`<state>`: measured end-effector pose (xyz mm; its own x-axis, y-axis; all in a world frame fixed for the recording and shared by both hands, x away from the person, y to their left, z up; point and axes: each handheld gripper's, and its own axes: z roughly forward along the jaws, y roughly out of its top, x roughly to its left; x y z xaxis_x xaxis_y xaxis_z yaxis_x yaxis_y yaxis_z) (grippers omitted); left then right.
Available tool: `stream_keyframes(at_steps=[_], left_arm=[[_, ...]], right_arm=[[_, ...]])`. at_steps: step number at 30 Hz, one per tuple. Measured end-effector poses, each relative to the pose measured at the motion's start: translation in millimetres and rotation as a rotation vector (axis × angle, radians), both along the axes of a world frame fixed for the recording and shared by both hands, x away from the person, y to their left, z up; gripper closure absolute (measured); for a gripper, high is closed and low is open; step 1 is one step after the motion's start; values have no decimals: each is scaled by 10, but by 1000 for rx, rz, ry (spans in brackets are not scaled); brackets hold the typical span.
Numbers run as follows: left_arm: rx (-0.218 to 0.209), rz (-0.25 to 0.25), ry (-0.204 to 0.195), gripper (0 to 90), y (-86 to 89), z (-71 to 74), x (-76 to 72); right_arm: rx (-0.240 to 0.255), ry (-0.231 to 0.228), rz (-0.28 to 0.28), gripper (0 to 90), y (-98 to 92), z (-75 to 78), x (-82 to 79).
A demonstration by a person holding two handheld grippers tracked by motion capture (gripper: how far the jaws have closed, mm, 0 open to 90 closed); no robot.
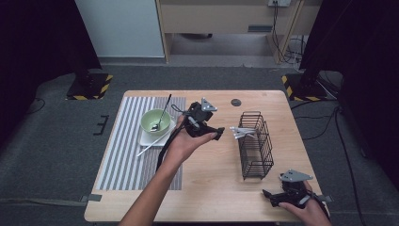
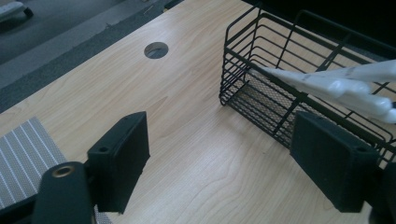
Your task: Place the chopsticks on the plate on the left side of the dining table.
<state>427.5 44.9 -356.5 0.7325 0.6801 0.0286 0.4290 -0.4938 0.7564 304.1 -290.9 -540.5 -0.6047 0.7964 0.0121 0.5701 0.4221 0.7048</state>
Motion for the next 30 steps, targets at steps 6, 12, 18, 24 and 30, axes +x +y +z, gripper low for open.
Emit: stream_keyframes(at_steps=[6,12,18,24,30], left_arm=[[-29,-46,2,286,-33,43,-81],[-34,-81,-12,308,-45,79,-183],[-60,-116,-34,337,-46,141,-261],[-71,-133,-56,350,-110,201,-279],[-73,-146,-68,345,-202,233,-285]], right_arm=[[0,0,1,3,-1,0,-1],[0,0,0,3,-2,0,-2],[0,0,0,3,-1,0,-2],[0,0,1,3,-2,0,-2],[0,0,0,3,-1,0,-2]])
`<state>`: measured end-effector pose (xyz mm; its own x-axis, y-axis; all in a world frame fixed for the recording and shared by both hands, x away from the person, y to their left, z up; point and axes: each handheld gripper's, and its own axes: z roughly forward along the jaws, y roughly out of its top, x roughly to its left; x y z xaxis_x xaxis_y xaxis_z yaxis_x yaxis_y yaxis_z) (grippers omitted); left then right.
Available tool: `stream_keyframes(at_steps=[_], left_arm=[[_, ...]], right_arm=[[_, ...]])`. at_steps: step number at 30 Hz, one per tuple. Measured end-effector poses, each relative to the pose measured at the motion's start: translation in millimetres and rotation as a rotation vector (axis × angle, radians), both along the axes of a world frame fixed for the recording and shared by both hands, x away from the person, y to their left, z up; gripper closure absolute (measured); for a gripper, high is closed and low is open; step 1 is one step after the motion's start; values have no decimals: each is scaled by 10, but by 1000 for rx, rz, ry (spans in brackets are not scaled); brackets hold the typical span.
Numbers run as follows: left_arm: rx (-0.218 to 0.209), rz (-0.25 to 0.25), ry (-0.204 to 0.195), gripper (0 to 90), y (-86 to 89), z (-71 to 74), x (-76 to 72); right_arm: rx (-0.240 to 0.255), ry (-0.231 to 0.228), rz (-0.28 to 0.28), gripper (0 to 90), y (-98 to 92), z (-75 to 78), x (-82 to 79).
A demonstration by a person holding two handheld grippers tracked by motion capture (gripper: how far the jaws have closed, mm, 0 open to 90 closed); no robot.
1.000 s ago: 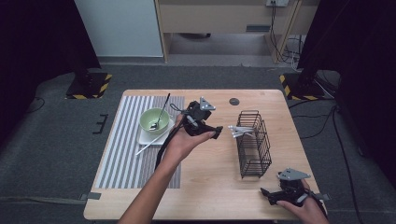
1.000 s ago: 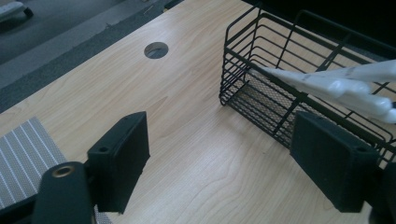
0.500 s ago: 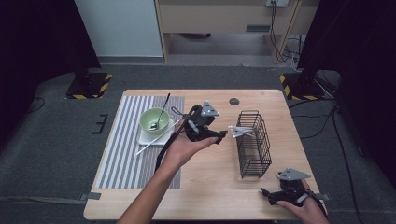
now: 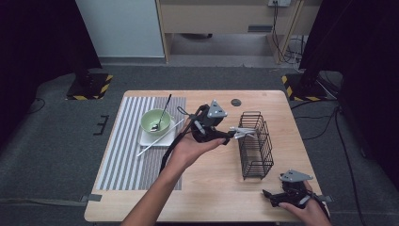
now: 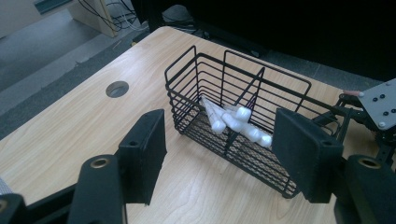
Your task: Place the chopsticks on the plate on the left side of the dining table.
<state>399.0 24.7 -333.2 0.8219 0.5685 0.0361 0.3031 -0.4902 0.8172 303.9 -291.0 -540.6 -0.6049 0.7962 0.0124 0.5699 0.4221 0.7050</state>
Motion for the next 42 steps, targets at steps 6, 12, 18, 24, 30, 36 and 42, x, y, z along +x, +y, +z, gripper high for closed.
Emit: stream_keyframes(at_steps=[6,12,18,24,30,36,42], left_arm=[[7,0,-22,357,-123,4,21],[47,-8,-21,370,-263,-26,63],[78,2,-9,399,-319,-97,132],[83,13,-16,532,-354,-134,149],[70,9,-17,682,-366,-129,182],[67,21,-10,680,-355,-150,240],[71,8,3,694,-372,-171,275]], right_arm=[[0,0,0,3,0,0,0],[0,1,0,3,0,0,-1],[0,0,2,3,-2,0,-2],[-1,-1,2,3,-2,0,-2],[-1,-3,3,3,-4,-1,-1],[-1,-3,3,3,-4,-1,-1],[-1,-3,4,3,-4,-1,-1]])
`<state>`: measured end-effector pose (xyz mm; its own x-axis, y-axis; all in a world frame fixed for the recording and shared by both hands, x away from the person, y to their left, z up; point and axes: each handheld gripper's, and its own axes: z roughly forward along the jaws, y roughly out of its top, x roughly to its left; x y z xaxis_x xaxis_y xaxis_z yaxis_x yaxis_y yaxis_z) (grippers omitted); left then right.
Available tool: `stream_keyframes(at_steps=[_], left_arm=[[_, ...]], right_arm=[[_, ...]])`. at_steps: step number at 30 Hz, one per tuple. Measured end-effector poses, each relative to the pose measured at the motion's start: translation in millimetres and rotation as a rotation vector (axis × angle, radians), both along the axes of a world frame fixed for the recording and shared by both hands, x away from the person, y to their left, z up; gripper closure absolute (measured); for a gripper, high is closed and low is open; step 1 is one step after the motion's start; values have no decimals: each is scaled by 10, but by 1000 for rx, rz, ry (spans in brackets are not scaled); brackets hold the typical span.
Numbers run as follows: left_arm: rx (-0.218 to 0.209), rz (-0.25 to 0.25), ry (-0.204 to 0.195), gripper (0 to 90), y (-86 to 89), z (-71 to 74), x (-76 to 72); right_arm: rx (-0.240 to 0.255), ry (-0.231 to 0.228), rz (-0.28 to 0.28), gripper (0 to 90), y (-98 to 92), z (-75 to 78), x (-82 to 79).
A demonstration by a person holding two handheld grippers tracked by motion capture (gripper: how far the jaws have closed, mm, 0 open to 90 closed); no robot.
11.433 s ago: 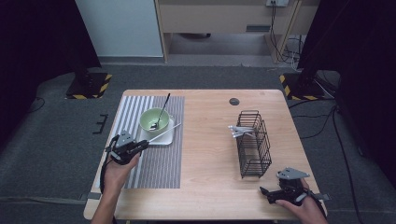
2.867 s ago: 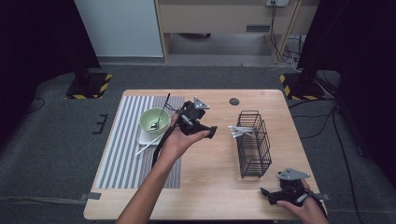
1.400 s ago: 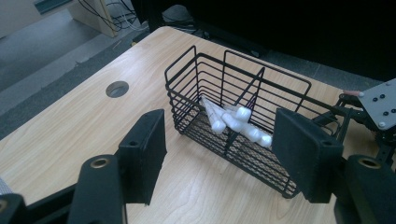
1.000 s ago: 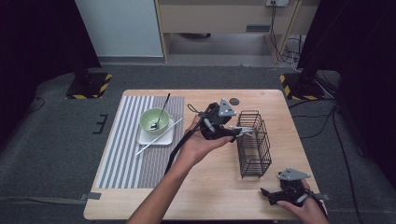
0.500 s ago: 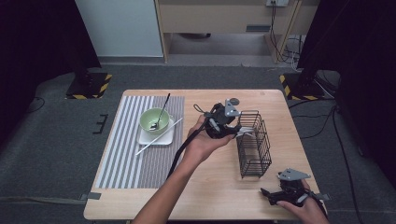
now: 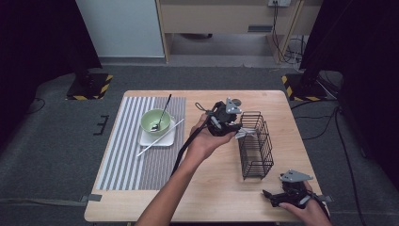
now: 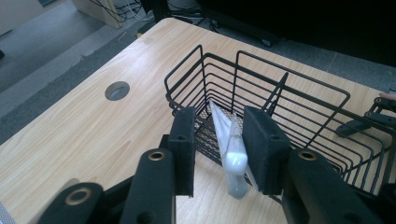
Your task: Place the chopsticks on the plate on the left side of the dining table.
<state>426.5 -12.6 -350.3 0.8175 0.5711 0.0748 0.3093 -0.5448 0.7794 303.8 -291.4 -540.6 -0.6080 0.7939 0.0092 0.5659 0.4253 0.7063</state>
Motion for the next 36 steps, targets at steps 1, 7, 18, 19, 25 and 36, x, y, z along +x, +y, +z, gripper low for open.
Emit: stream_keyframes(at_steps=[1,7,18,19,25,36], left_arm=[[2,-5,-2,694,-7,-1,-1],[-29,-50,23,792,-29,-7,8],[-112,-90,20,830,61,107,-10],[-117,-86,12,830,83,126,-10],[-141,-68,-13,831,169,239,-9],[-219,-35,-61,831,361,410,-11]], right_arm=[[0,0,0,3,0,0,0],[0,0,0,3,0,0,0],[0,0,1,3,-1,0,-2],[0,1,1,3,-1,0,-2],[0,1,1,3,-1,0,-2],[0,2,1,3,-1,0,-3]])
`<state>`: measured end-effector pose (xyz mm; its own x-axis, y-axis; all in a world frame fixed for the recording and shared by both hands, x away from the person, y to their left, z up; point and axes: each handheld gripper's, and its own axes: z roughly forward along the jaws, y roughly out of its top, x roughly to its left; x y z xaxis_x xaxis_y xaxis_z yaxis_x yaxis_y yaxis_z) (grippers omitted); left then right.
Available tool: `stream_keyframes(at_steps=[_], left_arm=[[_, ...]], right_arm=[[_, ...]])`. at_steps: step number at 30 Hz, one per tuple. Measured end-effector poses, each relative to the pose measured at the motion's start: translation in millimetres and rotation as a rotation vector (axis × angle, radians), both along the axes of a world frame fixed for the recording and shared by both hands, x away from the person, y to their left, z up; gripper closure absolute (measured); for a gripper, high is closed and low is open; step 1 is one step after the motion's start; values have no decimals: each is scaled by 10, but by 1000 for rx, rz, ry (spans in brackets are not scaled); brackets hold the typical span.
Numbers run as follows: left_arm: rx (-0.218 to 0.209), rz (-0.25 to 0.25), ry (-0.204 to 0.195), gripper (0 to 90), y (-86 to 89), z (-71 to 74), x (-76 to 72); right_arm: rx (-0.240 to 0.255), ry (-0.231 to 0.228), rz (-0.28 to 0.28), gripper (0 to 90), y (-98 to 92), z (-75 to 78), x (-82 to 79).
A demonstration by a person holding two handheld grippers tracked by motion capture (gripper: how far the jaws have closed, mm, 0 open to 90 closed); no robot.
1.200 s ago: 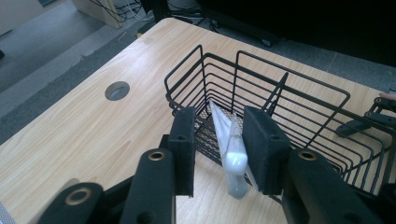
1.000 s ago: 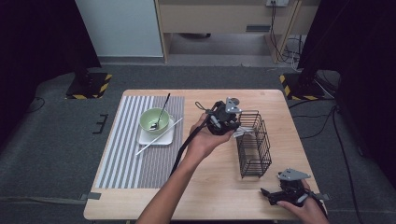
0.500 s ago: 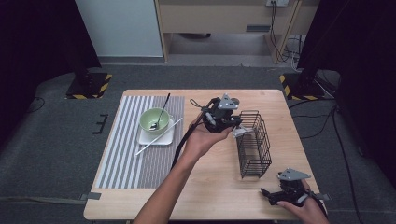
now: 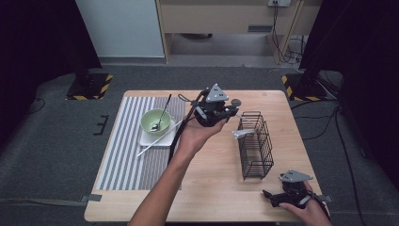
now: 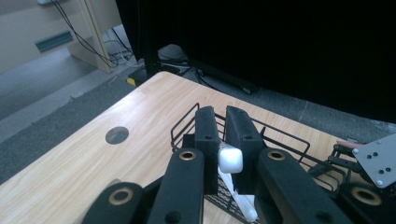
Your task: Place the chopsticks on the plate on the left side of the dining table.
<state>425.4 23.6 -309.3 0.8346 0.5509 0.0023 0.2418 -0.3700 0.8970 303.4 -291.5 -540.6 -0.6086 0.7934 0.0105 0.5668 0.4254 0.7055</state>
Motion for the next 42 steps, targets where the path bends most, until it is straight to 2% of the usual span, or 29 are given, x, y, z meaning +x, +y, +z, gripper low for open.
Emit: stream_keyframes(at_steps=[12,20,26,31,42], left_arm=[[-9,27,-2,831,88,26,22],[-26,24,7,831,117,29,41],[-26,24,-1,831,150,65,22],[-10,41,-17,831,207,91,10],[-39,55,-30,831,318,152,-23]], right_arm=[[-1,-2,0,3,0,0,0],[-1,-2,-1,3,-1,0,-1],[0,-1,-2,3,0,0,-1],[0,-1,-4,3,1,0,-3],[0,0,-5,3,0,1,-5]])
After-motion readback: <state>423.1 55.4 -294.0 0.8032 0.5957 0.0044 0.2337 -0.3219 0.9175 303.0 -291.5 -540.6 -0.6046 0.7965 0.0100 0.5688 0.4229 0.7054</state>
